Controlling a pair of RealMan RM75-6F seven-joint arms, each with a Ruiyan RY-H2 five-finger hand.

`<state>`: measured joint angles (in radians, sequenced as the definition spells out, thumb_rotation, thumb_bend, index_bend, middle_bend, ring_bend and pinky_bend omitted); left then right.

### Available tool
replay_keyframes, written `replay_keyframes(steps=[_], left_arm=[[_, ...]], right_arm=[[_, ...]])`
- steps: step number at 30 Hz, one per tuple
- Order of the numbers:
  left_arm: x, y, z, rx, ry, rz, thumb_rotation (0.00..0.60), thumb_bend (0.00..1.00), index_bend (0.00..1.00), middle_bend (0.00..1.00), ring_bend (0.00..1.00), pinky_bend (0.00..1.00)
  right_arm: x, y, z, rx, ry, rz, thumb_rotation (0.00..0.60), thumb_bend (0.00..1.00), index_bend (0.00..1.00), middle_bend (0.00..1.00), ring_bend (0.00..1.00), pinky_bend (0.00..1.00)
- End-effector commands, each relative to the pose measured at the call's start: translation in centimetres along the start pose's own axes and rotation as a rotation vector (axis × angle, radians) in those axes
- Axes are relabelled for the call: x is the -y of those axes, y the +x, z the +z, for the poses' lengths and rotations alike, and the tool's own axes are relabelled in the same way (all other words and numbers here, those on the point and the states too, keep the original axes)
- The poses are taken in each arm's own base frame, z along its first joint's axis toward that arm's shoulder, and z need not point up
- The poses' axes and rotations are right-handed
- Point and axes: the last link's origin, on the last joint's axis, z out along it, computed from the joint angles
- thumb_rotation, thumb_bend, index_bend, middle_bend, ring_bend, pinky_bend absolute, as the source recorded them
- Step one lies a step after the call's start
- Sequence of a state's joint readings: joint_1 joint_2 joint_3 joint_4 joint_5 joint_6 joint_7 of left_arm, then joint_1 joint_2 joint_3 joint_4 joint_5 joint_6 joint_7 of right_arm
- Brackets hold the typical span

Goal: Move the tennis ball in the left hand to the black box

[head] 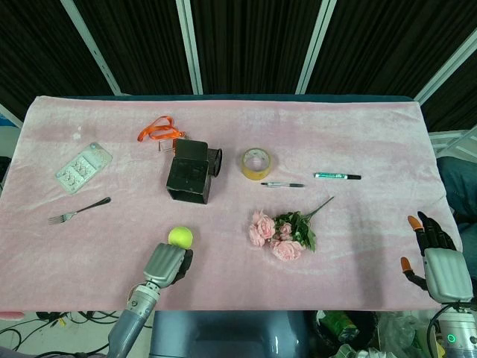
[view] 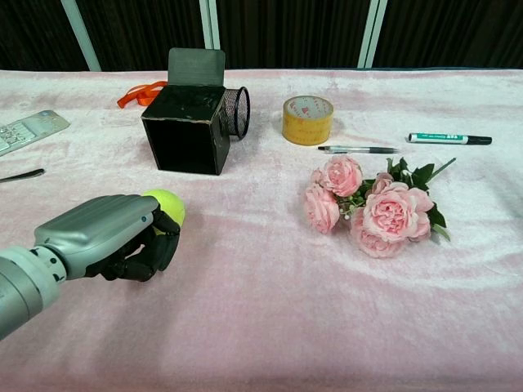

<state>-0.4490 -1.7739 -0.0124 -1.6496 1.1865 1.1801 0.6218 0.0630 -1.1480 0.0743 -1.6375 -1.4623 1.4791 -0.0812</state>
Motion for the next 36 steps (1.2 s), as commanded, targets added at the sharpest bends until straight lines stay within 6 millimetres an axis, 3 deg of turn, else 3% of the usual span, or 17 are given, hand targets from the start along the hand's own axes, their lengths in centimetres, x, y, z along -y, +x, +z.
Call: replay_keyframes(steps=[1, 36], left_arm=[[0.0, -0.1, 0.0, 0.006, 0.000, 0.001, 0.600, 0.73, 0.82, 0.92, 0.92, 1.00], [0.7, -0.9, 1.1, 0.042, 0.020, -0.013, 0.600, 0.73, 0.82, 0.92, 0.92, 1.00]], right_arm=[[0.0, 0.0, 0.0, 0.000, 0.000, 0.002, 0.600, 0.32, 0.02, 0.00, 0.06, 0.17], [0.0, -0.1, 0.0, 0.003, -0.007, 0.007, 0.600, 0.32, 0.02, 0.00, 0.06, 0.17]])
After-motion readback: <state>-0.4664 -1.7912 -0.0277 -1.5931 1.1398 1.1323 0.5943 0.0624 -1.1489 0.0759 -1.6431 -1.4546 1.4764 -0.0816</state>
